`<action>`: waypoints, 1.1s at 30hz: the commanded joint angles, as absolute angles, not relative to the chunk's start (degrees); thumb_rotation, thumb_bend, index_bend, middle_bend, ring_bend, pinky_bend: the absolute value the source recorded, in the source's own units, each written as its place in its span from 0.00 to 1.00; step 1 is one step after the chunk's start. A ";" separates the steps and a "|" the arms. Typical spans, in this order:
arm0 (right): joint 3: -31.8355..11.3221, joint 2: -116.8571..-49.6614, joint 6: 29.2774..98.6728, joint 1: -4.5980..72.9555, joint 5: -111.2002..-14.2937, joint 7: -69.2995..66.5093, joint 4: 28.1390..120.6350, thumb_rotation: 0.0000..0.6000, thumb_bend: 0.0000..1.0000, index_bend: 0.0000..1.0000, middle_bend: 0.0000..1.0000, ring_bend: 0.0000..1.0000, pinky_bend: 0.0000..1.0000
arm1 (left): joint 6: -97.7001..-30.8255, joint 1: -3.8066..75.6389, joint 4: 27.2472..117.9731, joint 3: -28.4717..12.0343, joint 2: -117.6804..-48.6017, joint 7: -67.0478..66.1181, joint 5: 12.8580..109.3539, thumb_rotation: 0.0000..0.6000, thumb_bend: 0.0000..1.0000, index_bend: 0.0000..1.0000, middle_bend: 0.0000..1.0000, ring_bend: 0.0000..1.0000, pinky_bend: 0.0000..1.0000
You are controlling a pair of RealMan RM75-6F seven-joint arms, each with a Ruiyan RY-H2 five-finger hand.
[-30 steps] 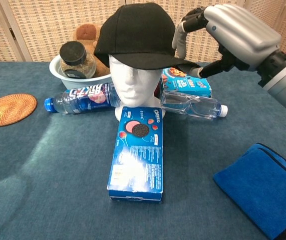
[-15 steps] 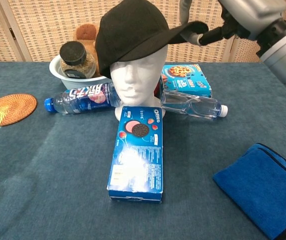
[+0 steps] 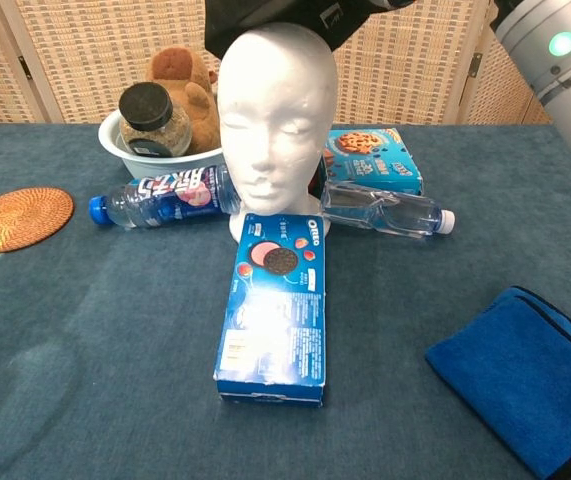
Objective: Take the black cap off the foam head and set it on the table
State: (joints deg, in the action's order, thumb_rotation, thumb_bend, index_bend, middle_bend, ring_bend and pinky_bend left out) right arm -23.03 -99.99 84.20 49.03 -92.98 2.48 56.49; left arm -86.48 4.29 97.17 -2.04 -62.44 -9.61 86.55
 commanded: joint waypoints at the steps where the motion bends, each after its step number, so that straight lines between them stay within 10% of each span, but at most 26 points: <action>1: -24.44 -100.42 85.05 50.51 -91.74 2.91 54.00 1.00 0.45 0.80 0.51 0.31 0.22 | -86.66 4.17 97.07 -2.05 -62.38 -9.45 86.50 1.00 0.19 0.00 0.00 0.02 0.00; 33: -11.43 -88.01 89.82 28.87 -86.17 6.77 58.48 1.00 0.45 0.81 0.52 0.31 0.23 | -84.20 5.94 95.59 -1.75 -63.44 -8.17 87.21 1.00 0.19 0.00 0.00 0.02 0.00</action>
State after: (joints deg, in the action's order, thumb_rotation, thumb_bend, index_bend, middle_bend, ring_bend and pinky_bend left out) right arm -12.06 -87.75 90.36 29.52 -86.51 6.88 59.22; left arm -84.20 5.94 95.59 -1.76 -63.43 -8.17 87.21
